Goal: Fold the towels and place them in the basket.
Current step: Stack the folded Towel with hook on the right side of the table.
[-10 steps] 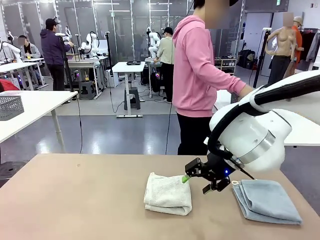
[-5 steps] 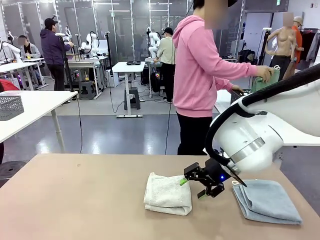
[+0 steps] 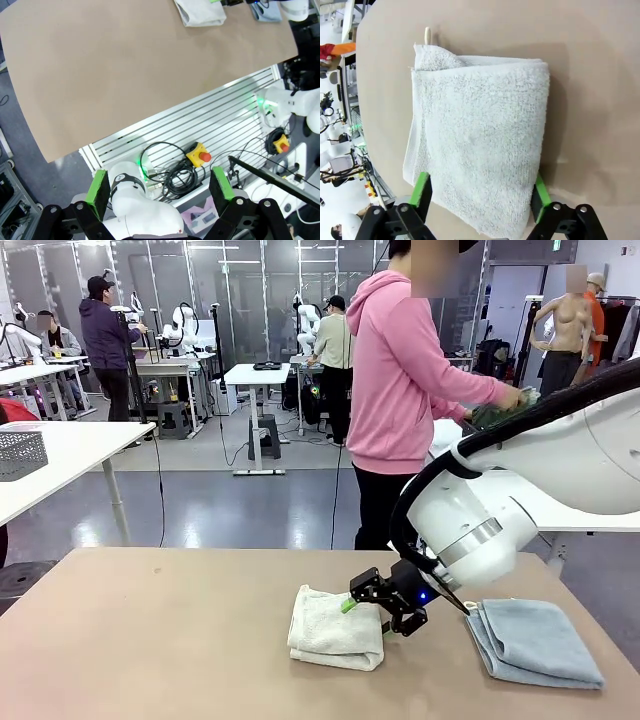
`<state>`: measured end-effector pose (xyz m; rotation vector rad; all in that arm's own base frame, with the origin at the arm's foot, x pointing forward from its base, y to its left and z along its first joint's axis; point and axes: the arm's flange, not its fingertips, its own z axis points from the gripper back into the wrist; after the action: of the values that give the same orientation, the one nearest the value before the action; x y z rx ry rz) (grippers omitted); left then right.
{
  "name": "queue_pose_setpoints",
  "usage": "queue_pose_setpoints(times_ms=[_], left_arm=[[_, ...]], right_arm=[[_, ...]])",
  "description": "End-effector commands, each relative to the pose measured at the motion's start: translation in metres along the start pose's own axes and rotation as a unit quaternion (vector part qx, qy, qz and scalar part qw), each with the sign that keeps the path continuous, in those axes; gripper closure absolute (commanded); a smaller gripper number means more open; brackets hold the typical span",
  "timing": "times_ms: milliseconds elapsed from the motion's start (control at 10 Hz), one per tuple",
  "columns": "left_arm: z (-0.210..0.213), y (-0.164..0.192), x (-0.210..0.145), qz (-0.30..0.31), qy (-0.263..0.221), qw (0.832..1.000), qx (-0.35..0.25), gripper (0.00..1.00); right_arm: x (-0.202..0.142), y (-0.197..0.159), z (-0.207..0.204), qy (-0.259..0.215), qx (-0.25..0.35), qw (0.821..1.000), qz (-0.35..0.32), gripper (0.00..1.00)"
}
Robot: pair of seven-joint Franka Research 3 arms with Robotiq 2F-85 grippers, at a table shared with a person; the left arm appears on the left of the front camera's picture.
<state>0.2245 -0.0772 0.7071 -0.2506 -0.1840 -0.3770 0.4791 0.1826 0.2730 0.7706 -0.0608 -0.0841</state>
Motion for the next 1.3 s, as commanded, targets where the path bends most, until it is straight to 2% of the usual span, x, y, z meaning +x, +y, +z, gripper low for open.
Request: queue_pose_setpoints(times_ms=[0, 100, 200, 500, 1000, 1100, 1200], left_arm=[[-0.001, 0.000, -0.002, -0.009, 0.001, 1.000, -0.003, 0.00], [-0.001, 0.000, -0.002, -0.009, 0.001, 1.000, -0.003, 0.00], [-0.001, 0.000, -0.002, -0.009, 0.001, 1.000, -0.003, 0.00], [-0.001, 0.000, -0.002, -0.009, 0.001, 1.000, -0.003, 0.00], [-0.001, 0.000, -0.002, -0.009, 0.001, 1.000, -0.003, 0.00], [-0.001, 0.000, -0.002, -0.009, 0.001, 1.000, -0.003, 0.00], [-0.001, 0.000, -0.002, -0.009, 0.001, 1.000, -0.003, 0.00]], right_arm=[[0.002, -0.004, -0.007, -0.012, 0.012, 1.000, 0.008, 0.57], [0.001, -0.004, -0.007, -0.013, 0.010, 1.000, 0.006, 0.73], [0.001, -0.005, -0.007, -0.015, 0.010, 1.000, 0.003, 1.00], [-0.002, -0.004, -0.006, -0.016, -0.004, 1.000, -0.006, 0.98], [-0.009, 0.003, 0.003, -0.013, -0.030, 0.999, -0.037, 1.00], [-0.003, -0.006, -0.002, -0.011, -0.014, 1.000, -0.008, 1.00], [-0.003, -0.006, -0.002, -0.011, -0.014, 1.000, -0.008, 1.00]])
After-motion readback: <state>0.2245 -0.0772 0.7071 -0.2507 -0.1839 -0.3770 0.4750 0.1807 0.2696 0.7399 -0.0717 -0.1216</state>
